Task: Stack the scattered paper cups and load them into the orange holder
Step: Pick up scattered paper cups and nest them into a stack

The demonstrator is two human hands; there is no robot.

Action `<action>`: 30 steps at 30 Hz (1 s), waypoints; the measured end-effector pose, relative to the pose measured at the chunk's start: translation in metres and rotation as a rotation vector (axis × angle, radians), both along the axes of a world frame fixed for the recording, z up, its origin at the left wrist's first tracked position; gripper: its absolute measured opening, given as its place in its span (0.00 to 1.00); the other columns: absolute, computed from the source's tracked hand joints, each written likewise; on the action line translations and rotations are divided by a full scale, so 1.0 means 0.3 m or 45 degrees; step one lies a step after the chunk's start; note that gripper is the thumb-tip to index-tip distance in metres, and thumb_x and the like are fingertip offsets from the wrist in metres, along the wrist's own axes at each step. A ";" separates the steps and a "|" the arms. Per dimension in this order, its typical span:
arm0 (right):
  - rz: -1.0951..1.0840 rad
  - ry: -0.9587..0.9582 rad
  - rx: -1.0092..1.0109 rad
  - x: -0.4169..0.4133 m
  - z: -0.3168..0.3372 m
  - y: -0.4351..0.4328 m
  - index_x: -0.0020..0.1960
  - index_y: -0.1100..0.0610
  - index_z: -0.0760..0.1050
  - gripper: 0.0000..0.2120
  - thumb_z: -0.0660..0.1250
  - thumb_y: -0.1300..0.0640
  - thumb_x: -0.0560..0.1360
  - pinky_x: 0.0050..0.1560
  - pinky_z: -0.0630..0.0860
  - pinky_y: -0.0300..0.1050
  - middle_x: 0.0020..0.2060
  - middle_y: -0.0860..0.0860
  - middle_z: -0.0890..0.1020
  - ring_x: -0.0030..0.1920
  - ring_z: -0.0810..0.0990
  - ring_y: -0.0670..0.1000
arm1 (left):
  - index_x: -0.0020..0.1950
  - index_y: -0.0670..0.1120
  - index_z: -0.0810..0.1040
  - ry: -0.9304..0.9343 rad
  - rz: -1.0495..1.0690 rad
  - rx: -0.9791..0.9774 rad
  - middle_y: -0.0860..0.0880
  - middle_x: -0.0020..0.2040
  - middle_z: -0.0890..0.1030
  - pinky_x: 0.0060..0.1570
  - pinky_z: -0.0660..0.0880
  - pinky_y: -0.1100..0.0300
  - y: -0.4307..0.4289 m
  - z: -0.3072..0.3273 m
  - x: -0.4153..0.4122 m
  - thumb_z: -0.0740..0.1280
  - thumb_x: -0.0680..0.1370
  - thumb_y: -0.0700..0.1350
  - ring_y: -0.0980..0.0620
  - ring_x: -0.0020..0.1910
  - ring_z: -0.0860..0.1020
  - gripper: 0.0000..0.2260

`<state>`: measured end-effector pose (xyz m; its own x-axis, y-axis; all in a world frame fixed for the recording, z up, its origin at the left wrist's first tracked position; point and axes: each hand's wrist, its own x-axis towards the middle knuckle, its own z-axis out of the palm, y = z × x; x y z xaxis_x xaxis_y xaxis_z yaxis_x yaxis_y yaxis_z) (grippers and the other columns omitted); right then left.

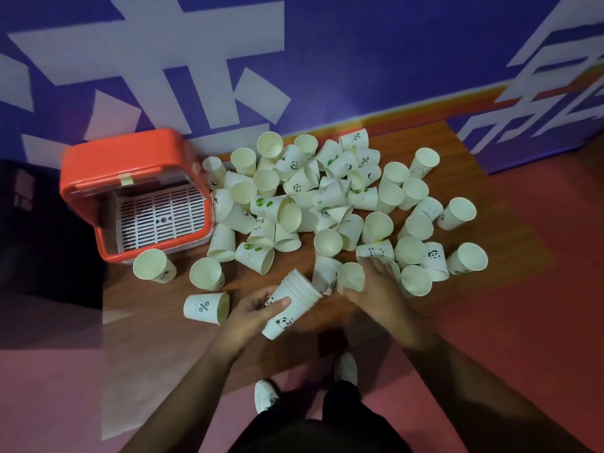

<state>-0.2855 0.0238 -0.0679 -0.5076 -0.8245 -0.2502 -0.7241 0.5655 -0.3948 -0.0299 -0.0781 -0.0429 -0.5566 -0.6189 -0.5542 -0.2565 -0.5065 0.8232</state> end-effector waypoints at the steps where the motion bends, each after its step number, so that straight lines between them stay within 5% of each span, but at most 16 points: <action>1: 0.104 0.109 0.062 -0.020 -0.016 -0.010 0.76 0.56 0.63 0.42 0.72 0.38 0.70 0.73 0.60 0.53 0.72 0.53 0.70 0.73 0.64 0.58 | 0.58 0.50 0.85 -0.003 0.025 -0.001 0.45 0.54 0.88 0.52 0.82 0.54 0.005 0.000 -0.009 0.76 0.75 0.46 0.49 0.49 0.87 0.12; 7: 0.459 0.308 0.298 -0.067 -0.097 -0.050 0.78 0.56 0.58 0.42 0.70 0.40 0.71 0.75 0.56 0.54 0.73 0.52 0.67 0.74 0.61 0.58 | 0.64 0.47 0.83 -0.043 0.094 0.029 0.45 0.55 0.88 0.47 0.82 0.58 0.058 -0.038 -0.056 0.74 0.77 0.47 0.46 0.52 0.86 0.16; 13: 0.443 0.344 -0.001 -0.095 -0.091 -0.039 0.69 0.57 0.71 0.37 0.74 0.40 0.66 0.67 0.67 0.54 0.61 0.54 0.79 0.64 0.72 0.59 | 0.64 0.44 0.83 -0.028 0.139 0.023 0.41 0.55 0.88 0.48 0.82 0.58 0.102 -0.049 -0.102 0.73 0.75 0.47 0.45 0.50 0.86 0.18; 17: 0.153 0.019 -0.130 -0.140 0.024 -0.041 0.63 0.53 0.76 0.34 0.72 0.35 0.64 0.61 0.70 0.49 0.56 0.50 0.81 0.59 0.75 0.56 | 0.65 0.48 0.81 -0.042 0.064 -0.050 0.48 0.58 0.87 0.50 0.82 0.61 0.106 -0.059 -0.118 0.74 0.77 0.44 0.48 0.56 0.86 0.17; 21: -0.148 -0.747 -0.201 -0.181 0.140 -0.031 0.57 0.49 0.79 0.21 0.75 0.41 0.68 0.51 0.76 0.42 0.50 0.41 0.82 0.53 0.80 0.42 | 0.72 0.48 0.77 -0.025 -0.121 -0.149 0.53 0.64 0.85 0.58 0.80 0.62 0.092 -0.069 -0.159 0.74 0.78 0.41 0.54 0.62 0.83 0.22; 25: -0.092 -0.891 -0.094 -0.164 0.142 0.005 0.59 0.46 0.79 0.22 0.75 0.41 0.68 0.54 0.75 0.38 0.52 0.40 0.83 0.54 0.80 0.39 | 0.73 0.50 0.77 -0.044 -0.175 -0.130 0.50 0.67 0.83 0.67 0.78 0.52 0.087 -0.099 -0.206 0.80 0.74 0.47 0.50 0.67 0.81 0.28; 30: -0.054 -0.938 -0.021 -0.105 0.094 0.065 0.64 0.46 0.76 0.34 0.70 0.30 0.63 0.60 0.77 0.44 0.56 0.40 0.82 0.55 0.80 0.39 | 0.73 0.47 0.77 -0.005 -0.268 -0.129 0.48 0.68 0.82 0.68 0.77 0.54 0.114 -0.134 -0.267 0.78 0.73 0.44 0.51 0.67 0.80 0.28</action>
